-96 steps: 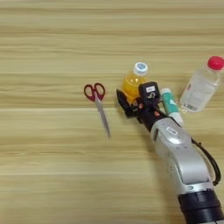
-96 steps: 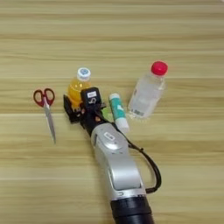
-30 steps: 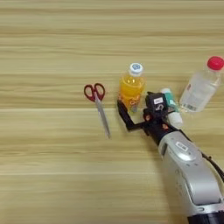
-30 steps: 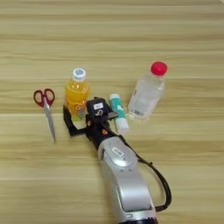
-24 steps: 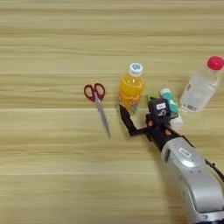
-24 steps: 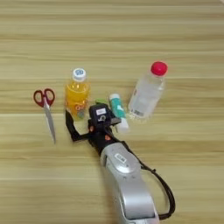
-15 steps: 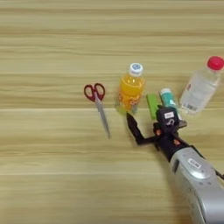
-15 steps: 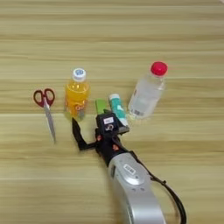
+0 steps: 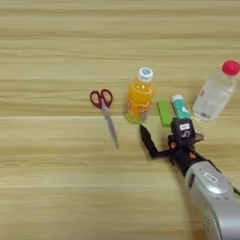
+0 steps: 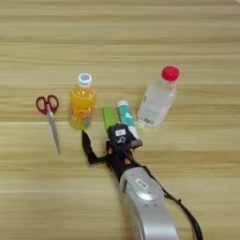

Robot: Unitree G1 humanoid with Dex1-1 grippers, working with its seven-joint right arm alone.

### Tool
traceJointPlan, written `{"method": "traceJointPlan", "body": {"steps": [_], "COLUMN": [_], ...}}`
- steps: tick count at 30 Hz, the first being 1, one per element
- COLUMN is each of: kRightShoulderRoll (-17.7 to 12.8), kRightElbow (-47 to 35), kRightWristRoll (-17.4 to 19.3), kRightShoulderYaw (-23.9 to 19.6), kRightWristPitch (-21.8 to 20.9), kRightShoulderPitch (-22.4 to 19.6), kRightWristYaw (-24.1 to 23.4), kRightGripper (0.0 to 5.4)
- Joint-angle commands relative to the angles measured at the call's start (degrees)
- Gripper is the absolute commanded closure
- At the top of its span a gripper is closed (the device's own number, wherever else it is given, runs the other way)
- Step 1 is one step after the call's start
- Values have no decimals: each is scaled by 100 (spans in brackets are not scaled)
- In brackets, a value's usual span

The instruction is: Move the objects on the table

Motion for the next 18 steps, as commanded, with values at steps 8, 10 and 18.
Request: {"method": "traceJointPlan", "body": {"steps": [8,10,18], "kRightShoulderRoll": [-2,-4,34], "kRightElbow": [192,248,386], "kRightWristRoll": [72,68,26], "kRightShoulderYaw": [-143,-156,-189], "kRightWristPitch": [-312,-336,-405], "kRightShoulderPitch": [-401,-428,-480], "kRightWristYaw": [-66,-73,-117], "kRightGripper": [2,2,2]}}
